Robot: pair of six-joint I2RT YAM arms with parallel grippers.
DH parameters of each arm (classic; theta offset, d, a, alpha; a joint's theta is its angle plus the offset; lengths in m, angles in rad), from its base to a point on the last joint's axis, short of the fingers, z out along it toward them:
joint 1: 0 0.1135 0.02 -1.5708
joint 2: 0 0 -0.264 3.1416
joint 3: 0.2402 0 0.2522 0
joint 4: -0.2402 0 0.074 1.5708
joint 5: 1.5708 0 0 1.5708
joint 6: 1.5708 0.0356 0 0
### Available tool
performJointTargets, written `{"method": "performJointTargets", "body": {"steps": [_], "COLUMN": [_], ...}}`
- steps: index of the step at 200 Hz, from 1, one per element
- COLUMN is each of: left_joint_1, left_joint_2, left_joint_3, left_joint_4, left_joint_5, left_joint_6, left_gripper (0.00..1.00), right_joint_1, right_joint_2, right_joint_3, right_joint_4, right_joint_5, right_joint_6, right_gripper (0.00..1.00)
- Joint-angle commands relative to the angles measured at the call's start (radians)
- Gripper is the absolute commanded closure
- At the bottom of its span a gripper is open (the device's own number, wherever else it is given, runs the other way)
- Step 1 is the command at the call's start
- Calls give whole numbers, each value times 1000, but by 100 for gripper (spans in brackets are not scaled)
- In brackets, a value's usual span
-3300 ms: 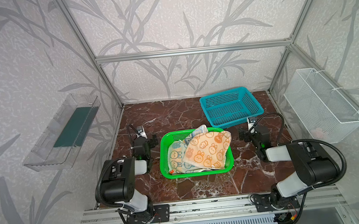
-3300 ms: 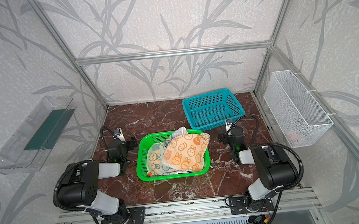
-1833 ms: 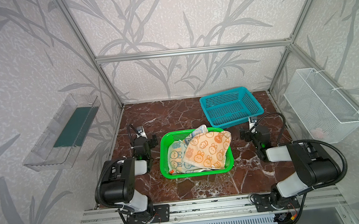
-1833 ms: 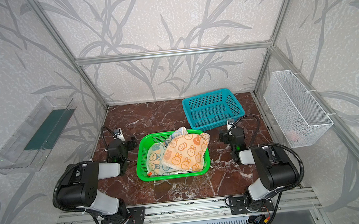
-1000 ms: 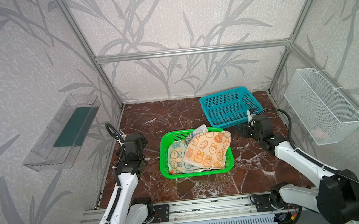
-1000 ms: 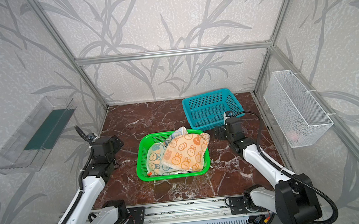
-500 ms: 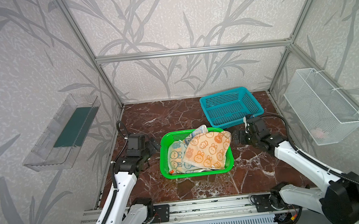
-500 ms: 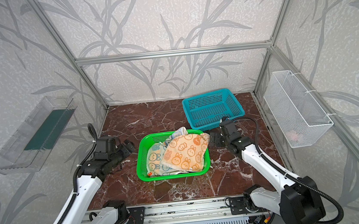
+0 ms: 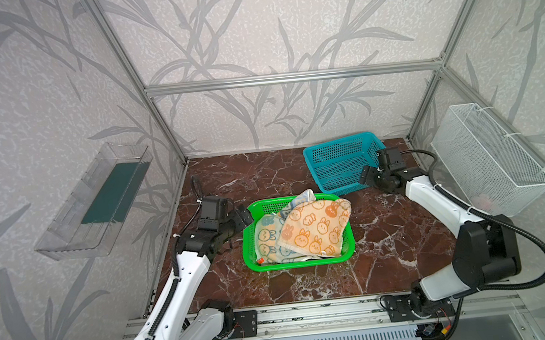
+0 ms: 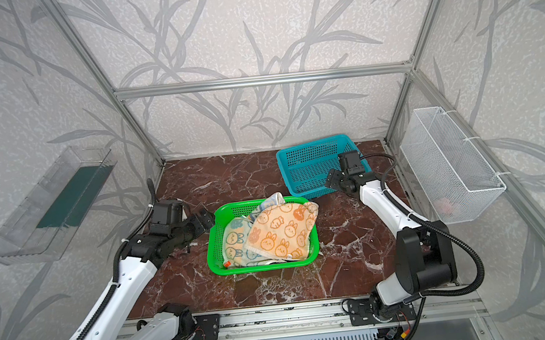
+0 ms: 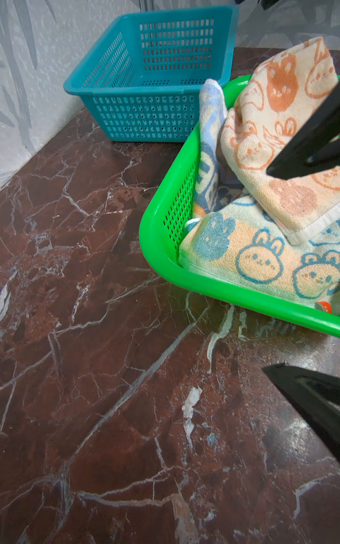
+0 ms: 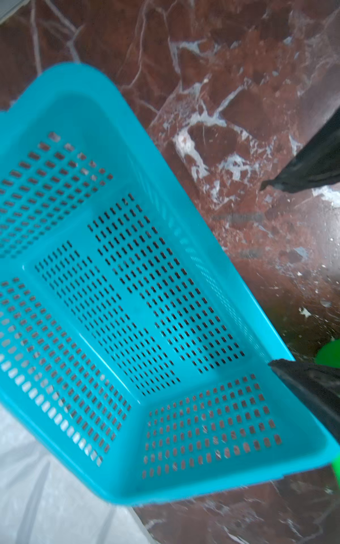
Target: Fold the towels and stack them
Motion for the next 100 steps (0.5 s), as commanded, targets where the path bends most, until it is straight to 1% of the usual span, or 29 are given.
{"method": "performJointTargets", "body": {"steps": [1,31,35,53,70,83,87,100], "left_joint_1": [-6,-6,-6,-6,-6,-6,-6,-6], "left_joint_2": [25,49,51,59,64,69,71,75], "left_joint_3": [38,53,55,55,49,46,47,46], "left_joint_4": [-8,-5,-6,-7,-3,1,3,4], "left_joint_5": [24,38,39,43,42,46,47,51], "left_joint_6": [27,43,45,55,56,56,56,55], "left_gripper": [1,1,1,1,1,1,1,1], "right_joint_1": [-17,-19,-19,-18,-11,-1,1,8], "right_joint_2": [47,124,134,162,163,163,189,201], "right_joint_3": [10,39,42,43,40,43,43,55], "right_joint_4": [-34,-16,-13,15,39,53,58,65], "right_joint_5": [-13,-90,-103,-146,-166,-167,-169,-181], "right_joint_6": [32,45,78,121,160,185,190,207], "right_gripper": [16,21,21,24,28,29,30,33]}}
